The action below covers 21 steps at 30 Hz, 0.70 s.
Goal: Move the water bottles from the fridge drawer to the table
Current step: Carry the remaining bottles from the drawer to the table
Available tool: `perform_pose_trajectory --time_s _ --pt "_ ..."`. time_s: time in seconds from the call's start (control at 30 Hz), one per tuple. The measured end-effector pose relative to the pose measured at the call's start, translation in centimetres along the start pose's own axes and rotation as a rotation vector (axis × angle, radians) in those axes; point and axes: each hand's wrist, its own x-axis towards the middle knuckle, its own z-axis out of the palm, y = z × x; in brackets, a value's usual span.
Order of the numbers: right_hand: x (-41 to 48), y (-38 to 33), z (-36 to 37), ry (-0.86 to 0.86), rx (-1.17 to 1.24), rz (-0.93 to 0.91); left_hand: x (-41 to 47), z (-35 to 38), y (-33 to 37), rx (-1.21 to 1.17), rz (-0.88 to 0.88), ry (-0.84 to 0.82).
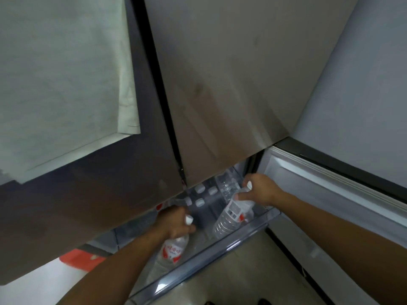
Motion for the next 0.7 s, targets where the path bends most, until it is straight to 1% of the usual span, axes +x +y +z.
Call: perform_pose_trajectory --time_s 0.1,0.27,0.37,0.47,0.6,0.7 --pt "-0.7 -1.0 0.6 0.034 0.036 -0.077 -2.1 -1.0 0.2 0.078 0.010 0.089" --pt "-2.2 -2.0 1.9 0.220 -0.236 -0.213 -6.0 -2.0 1.0 0.184 -0.041 0.158" --pt "-3.6 -2.7 2.5 0.298 -0.334 -0.338 -9.1 -2.2 1.3 0.214 -0.079 0.248" --pt "-5.9 -3.7 2.4 0.382 -0.374 -0.496 -13.2 -2.6 1.9 0.210 -0.164 0.429" --pt "-8.3 -4.9 -0.2 0.457 -0.221 -0.624 -18.0 -4.3 3.9 0.154 -0.257 0.719" --pt "-10.1 -6.8 -2.7 0.538 -0.158 -0.778 -21.3 -5.9 5.7 0.144 -0.320 0.859"
